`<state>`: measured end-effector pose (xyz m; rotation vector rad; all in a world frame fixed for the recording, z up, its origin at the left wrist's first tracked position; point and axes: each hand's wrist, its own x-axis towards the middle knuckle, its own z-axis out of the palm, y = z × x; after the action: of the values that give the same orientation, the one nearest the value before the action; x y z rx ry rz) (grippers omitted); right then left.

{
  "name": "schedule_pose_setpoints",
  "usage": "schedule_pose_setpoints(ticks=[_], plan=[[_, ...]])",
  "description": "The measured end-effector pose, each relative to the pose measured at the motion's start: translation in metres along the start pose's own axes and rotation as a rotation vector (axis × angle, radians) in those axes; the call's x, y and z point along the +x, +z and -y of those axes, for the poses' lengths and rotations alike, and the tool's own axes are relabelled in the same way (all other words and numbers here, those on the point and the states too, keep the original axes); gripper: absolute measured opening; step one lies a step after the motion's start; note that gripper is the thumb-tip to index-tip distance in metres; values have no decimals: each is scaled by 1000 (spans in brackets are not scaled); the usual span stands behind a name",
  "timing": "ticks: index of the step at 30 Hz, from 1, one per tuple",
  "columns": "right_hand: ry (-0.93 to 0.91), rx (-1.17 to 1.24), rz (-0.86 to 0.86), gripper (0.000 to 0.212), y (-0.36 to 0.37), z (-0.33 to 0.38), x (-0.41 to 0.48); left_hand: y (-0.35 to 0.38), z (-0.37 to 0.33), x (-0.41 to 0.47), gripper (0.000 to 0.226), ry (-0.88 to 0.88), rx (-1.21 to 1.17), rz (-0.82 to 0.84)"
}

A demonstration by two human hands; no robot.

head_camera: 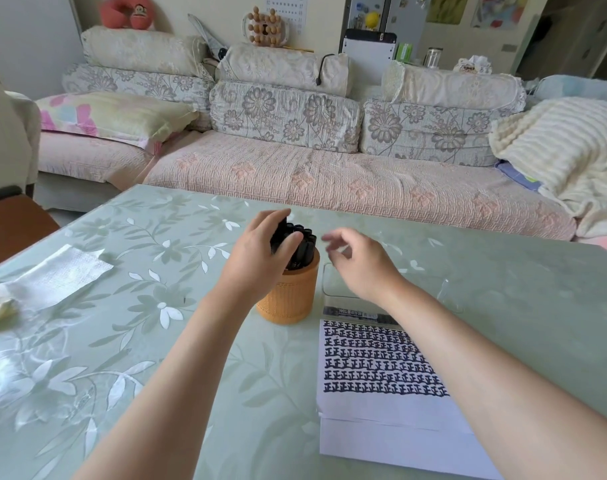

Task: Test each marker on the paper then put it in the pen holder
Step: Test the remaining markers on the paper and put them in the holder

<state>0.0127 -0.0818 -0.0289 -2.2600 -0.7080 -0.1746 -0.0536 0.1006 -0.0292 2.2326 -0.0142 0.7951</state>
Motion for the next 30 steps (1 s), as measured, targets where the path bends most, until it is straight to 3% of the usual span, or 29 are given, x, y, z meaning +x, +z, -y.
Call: schedule_pose_setpoints(ticks=[2, 5, 8, 12, 18, 21, 26, 30], plan=[[84, -232, 160, 23, -5, -11, -3, 0, 1, 0, 36, -9, 46, 32], [230, -469, 379, 40, -6, -25, -13, -2, 0, 1, 33, -28, 52, 59], [275, -481, 410, 58, -6, -28, -21, -2, -1, 1, 31, -56, 27, 69], [310, -443, 456, 64, -7, -26, -25, 1, -7, 1, 27, -125, -46, 14], [289, -462, 457, 66, -7, -24, -26, 2, -9, 1, 26, -112, -23, 3], [184, -508, 374, 62, -10, -20, -27, 1, -6, -1, 30, -66, 51, 4], [33, -575, 251, 33, -24, -11, -28, -2, -16, -6, 30, 134, 109, -137], [11, -503, 249, 27, -36, -1, -39, 2, -34, -22, 20, 358, 158, -159]])
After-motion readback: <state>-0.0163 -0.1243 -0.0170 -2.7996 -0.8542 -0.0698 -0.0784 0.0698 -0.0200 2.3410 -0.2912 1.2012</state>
